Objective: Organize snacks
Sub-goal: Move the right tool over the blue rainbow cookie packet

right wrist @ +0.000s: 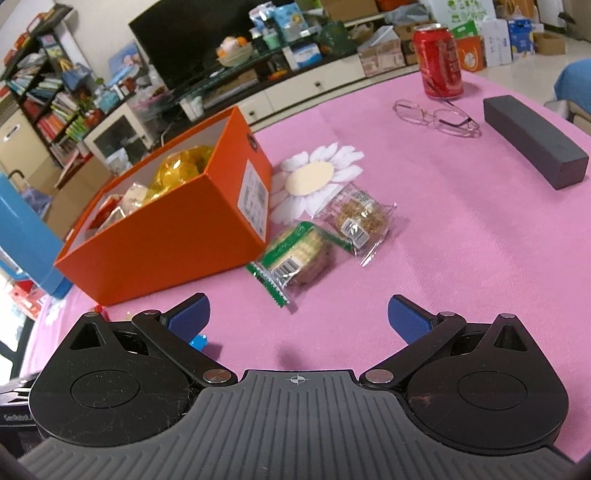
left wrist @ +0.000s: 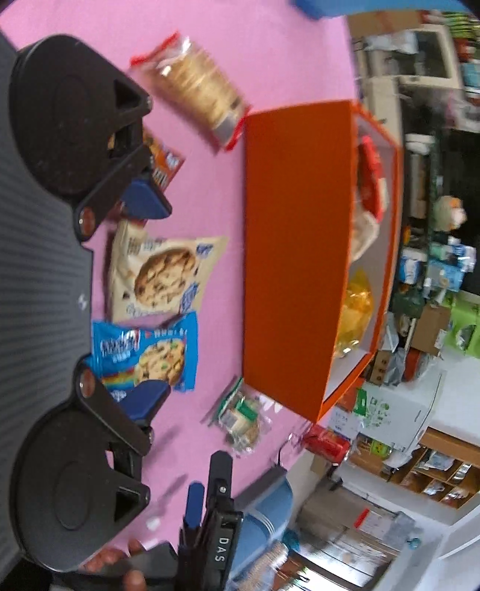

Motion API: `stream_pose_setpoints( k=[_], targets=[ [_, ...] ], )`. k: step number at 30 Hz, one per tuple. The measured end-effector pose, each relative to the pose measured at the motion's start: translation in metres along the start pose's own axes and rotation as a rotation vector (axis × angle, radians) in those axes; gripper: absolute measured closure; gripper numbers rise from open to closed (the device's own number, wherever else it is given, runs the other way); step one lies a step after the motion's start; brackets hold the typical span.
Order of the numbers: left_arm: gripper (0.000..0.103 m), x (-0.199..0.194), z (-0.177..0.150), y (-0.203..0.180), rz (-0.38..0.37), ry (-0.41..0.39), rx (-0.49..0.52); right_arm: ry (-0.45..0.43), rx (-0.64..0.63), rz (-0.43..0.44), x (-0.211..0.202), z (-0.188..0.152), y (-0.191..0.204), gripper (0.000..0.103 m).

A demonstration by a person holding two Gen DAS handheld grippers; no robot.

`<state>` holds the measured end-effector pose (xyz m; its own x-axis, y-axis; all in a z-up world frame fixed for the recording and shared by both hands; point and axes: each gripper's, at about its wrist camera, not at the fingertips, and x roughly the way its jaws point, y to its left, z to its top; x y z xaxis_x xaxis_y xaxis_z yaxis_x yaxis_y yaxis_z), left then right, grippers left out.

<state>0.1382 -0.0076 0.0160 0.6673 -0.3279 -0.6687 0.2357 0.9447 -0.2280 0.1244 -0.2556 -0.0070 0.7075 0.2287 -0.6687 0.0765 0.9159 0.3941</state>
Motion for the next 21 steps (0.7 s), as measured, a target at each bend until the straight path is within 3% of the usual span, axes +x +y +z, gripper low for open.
stream_pose_setpoints(
  k=[7, 12, 16, 21],
  targets=[
    [0.01, -0.026, 0.005, 0.03, 0.13, -0.091, -0.054, 0.028, -0.153, 0.055, 0.007, -0.011, 0.037, 0.01],
    [0.01, -0.03, 0.004, 0.059, 0.131, -0.064, -0.17, 0.074, -0.337, 0.08, 0.022, -0.027, 0.087, 0.01],
    [0.01, -0.037, 0.002, 0.063, 0.129, -0.065, -0.192, 0.095, -0.463, 0.023, 0.036, -0.039, 0.114, 0.01],
    [0.01, -0.041, 0.001, 0.054, 0.112, -0.06, -0.158, 0.106, -0.458, 0.009, 0.041, -0.038, 0.113, 0.01]
  ],
)
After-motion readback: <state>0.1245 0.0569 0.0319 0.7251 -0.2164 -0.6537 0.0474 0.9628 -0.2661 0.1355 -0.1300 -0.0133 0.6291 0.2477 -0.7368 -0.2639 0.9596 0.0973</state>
